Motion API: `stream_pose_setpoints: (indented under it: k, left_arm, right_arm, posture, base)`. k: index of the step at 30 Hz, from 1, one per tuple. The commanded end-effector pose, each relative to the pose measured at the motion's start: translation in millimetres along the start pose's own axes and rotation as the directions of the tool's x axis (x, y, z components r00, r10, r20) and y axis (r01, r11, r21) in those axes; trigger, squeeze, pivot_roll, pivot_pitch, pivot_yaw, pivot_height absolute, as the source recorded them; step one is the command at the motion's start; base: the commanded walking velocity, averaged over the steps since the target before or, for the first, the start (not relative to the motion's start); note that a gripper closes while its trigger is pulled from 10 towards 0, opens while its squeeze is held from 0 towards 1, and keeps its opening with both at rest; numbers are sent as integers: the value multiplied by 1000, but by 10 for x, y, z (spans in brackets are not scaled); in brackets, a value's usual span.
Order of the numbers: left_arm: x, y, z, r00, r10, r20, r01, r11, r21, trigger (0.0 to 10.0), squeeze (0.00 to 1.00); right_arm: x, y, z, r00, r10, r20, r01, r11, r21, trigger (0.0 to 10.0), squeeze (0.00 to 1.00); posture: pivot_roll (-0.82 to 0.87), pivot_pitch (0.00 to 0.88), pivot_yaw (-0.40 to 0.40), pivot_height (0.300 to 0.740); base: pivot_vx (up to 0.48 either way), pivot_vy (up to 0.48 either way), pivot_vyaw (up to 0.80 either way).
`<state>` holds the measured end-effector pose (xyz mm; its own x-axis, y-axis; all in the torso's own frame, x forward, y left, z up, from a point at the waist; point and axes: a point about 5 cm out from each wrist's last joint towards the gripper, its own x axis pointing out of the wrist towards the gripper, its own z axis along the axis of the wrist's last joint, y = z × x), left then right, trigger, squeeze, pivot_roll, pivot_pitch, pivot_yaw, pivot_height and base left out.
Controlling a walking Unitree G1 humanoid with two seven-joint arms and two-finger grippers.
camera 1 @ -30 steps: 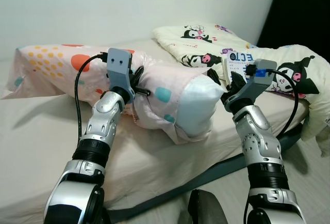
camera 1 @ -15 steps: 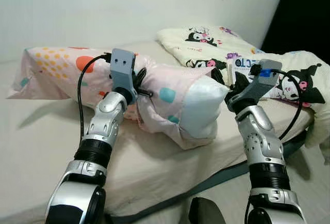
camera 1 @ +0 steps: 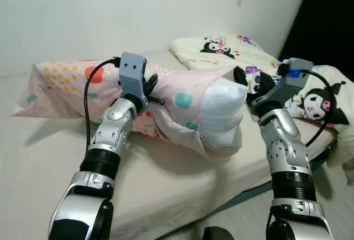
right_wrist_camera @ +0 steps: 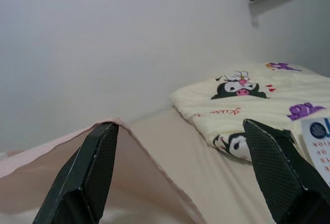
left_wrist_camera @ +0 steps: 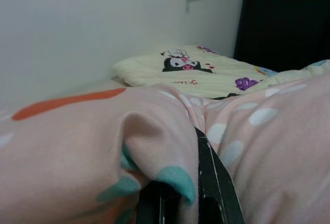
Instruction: Clean up the room
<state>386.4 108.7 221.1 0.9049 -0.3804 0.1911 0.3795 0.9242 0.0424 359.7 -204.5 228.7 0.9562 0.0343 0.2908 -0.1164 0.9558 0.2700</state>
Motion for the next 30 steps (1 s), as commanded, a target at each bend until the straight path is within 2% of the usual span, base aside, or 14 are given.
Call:
stream_pose_setpoints:
  k: [1, 6, 14, 20, 23, 28, 30]
  left_arm:
    - [33, 50, 201, 998, -3, 63, 0, 999, 50, 10000, 0]
    - [65, 64, 229, 998, 9, 61, -13, 998, 64, 10000, 0]
    - [57, 53, 156, 1000, 12, 25, -14, 997, 73, 10000, 0]
    - [62, 27, 128, 1000, 17, 17, -17, 999, 49, 10000, 0]
    - [68, 1, 112, 1000, 7, 7, -8, 998, 69, 10000, 0]
    - [70, -38, 83, 1000, -3, 3, 3, 998, 65, 10000, 0]
    - [54, -70, 47, 1000, -26, -6, 27, 995, 95, 10000, 0]
  right_arm:
    - [30, 11, 116, 999, 7, 38, -8, 1000, 5, 10000, 0]
    - [34, 4, 144, 999, 6, 44, -6, 1000, 1, 10000, 0]
    - [22, 11, 103, 999, 1, 39, -1, 1000, 8, 10000, 0]
    - [30, 18, 110, 999, -3, 54, 2, 1000, 13, 10000, 0]
    - [36, 31, 112, 998, 0, 58, -1, 1000, 14, 10000, 0]
    - [40, -27, 89, 996, -64, 63, 64, 998, 8, 10000, 0]
    - [21, -24, 78, 996, -56, 72, 54, 998, 25, 10000, 0]
  posture:
    - [-30, 0, 8, 663]
    - [-36, 0, 8, 682]
    - [-26, 0, 11, 706]
    - [-27, 0, 16, 735]
    - [-30, 0, 15, 740]
    - [-29, 0, 15, 740]
    - [-24, 0, 16, 740]
  base:
    - [0, 0, 0]
    - [0, 0, 0]
    - [0, 0, 0]
    - [0, 0, 0]
    - [0, 0, 0]
    - [-288, 0, 0]
    - [0, 0, 0]
